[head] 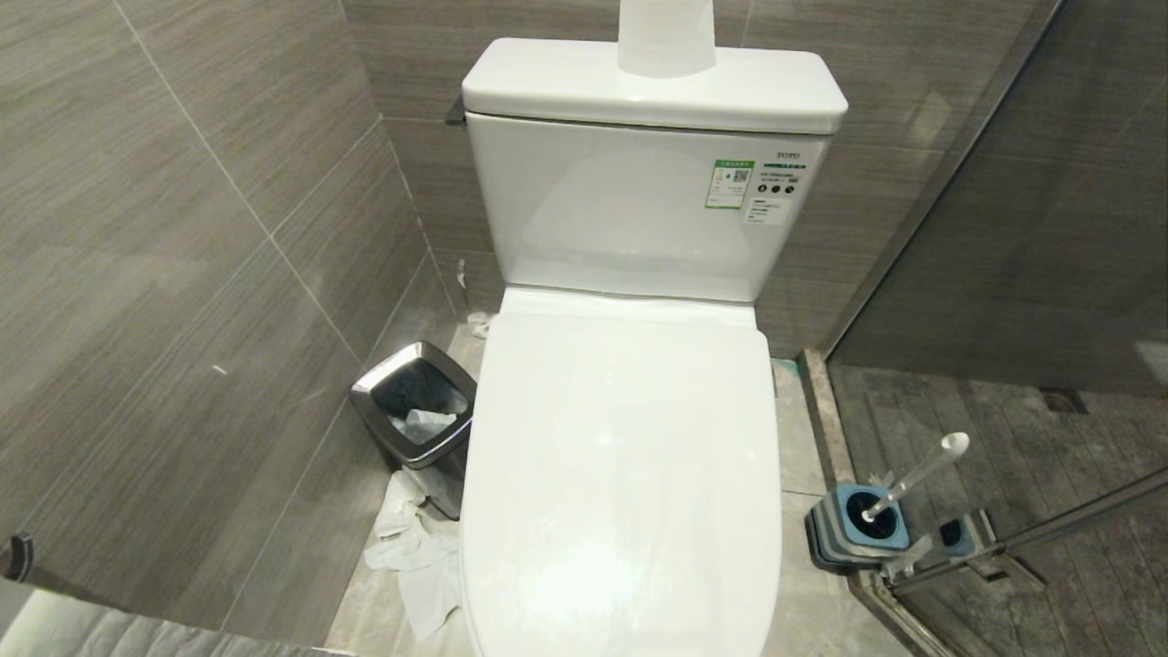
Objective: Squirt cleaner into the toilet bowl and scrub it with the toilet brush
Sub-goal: Use the left hand to lift the toilet lid slightly
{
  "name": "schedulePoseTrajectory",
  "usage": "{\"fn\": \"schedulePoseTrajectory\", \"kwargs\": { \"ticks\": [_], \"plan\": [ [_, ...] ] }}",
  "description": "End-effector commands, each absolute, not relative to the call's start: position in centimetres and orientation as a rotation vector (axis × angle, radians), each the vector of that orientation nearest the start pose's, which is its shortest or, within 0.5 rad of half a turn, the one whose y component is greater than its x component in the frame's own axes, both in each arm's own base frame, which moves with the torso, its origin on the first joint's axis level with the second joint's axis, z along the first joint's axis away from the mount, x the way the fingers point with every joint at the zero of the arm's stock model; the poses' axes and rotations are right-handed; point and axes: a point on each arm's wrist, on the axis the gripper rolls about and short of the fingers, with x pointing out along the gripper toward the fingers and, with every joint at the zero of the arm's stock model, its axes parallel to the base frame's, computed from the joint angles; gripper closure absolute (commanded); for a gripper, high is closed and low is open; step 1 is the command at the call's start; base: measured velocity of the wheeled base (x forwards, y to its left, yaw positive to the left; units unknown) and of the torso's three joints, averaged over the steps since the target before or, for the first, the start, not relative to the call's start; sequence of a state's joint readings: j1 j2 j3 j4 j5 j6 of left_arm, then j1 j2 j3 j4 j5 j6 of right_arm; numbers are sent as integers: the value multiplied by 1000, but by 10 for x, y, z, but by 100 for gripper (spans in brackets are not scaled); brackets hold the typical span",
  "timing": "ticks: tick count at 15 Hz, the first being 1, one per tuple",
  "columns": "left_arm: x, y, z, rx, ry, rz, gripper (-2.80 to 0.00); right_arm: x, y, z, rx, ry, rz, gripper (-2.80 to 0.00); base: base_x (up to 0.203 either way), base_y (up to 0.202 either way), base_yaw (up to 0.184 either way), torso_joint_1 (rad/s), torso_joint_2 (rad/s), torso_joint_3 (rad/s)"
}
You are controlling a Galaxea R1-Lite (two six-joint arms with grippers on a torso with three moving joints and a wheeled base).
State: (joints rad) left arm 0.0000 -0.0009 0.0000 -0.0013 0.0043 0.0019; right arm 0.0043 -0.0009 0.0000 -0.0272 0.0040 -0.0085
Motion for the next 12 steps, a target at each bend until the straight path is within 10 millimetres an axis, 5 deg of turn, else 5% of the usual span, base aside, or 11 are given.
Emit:
{"fn": "schedulePoseTrajectory", "kwargs": {
  "ticks": [1,7,12],
  "plan": [
    [-23,0,75,13,-4,2,0,-22,0,75,-9,-17,9,0,0,0,0,0,0,0],
    [-38,-3,133,137,-107,-105,0,-22,0,75,-9,-17,9,0,0,0,0,0,0,0],
    [-26,-3,204,155,-116,-121,0,-22,0,75,-9,-17,9,0,0,0,0,0,0,0]
  ]
}}
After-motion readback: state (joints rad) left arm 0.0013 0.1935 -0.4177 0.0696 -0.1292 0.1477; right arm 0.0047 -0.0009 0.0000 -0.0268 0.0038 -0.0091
